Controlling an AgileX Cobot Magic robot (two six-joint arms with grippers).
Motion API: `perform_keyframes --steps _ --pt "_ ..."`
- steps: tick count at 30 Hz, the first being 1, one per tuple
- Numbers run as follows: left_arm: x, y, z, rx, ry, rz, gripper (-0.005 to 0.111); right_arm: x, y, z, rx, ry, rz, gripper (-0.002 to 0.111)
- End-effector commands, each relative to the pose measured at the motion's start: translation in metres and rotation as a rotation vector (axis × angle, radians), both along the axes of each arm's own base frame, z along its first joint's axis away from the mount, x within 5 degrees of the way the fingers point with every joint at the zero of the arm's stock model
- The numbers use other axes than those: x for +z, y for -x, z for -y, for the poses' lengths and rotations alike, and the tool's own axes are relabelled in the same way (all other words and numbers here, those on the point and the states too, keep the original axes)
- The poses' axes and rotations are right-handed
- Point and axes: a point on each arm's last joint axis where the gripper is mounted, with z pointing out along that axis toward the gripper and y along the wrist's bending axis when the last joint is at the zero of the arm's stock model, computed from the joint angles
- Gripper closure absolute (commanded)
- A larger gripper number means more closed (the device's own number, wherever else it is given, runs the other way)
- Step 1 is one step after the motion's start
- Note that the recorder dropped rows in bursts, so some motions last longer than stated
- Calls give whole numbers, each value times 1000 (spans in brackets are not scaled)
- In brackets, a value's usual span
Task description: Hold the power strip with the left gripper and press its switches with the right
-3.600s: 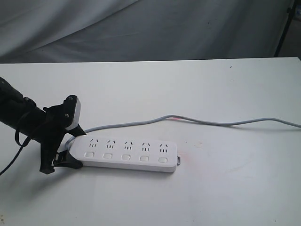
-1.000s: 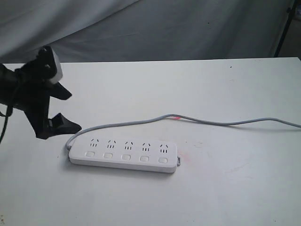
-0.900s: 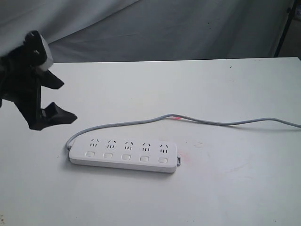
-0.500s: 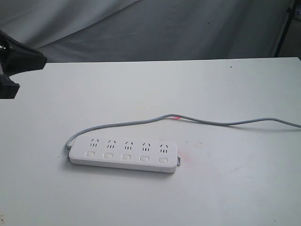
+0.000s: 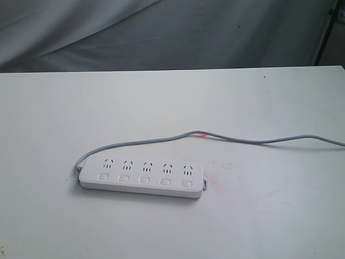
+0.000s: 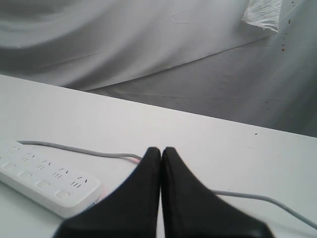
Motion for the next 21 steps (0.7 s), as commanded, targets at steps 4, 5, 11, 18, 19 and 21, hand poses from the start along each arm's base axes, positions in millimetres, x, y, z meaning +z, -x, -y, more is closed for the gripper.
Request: perform_keyframes --steps 4,5,11,18,19,21 --pt "-10 58 -30 260 86 0 106 0 0 0 -6 2 14 108" --pt "-16 64 -34 280 94 37 106 0 0 0 -6 2 14 108" --pt "-72 80 -47 351 170 359 106 0 0 0 -6 2 14 108" --pt "-153 90 -53 418 291 426 106 0 0 0 -6 2 14 108" --pt "-161 92 -54 429 286 404 106 0 0 0 -6 1 13 108" --pt "-173 95 -56 448 271 364 106 0 0 0 -6 1 13 108"
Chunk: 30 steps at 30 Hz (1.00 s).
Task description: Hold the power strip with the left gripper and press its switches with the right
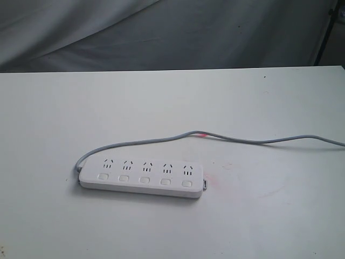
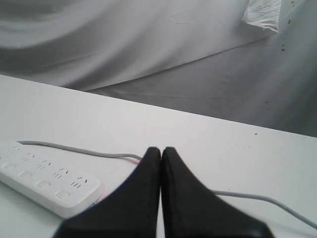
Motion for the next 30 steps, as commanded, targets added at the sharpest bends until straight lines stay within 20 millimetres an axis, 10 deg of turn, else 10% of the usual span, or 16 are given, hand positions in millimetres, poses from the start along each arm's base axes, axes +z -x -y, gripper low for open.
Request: perform_keyframes --steps 1,30 --pt "-26 7 -4 36 41 -54 106 0 0 0 -6 1 13 108" --pt "-48 19 -5 31 -19 -144 106 0 0 0 -6 1 13 108"
